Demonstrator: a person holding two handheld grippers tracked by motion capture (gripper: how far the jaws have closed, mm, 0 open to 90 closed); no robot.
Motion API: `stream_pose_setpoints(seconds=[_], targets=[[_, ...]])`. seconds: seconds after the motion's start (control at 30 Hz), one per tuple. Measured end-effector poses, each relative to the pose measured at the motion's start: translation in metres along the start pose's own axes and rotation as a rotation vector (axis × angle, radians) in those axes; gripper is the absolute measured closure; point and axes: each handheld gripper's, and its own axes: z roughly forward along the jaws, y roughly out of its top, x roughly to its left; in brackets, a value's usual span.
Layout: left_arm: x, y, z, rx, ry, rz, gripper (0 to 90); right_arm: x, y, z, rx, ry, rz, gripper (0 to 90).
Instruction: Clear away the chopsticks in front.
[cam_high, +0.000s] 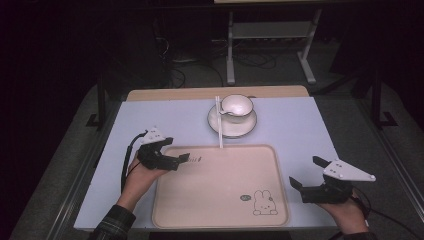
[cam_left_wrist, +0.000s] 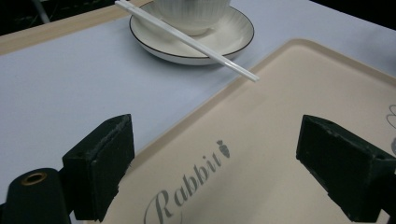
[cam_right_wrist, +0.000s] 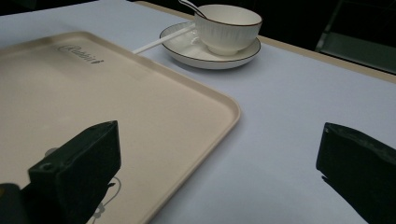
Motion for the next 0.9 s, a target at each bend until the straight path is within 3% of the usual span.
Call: stream_pose_setpoints(seconds=[0.57,0.9], targets=[[0.003,0.035,0.043,0.021,-0.008,0.018,13.1,-0.001,0.0,0.002,0.004,0.0,0.006,0.0],[0.004,0.059,0.083,0.066,-0.005,0.0,15.2,-0.002,-0.001,0.002,0.006,-0.001,0.015,0.0]])
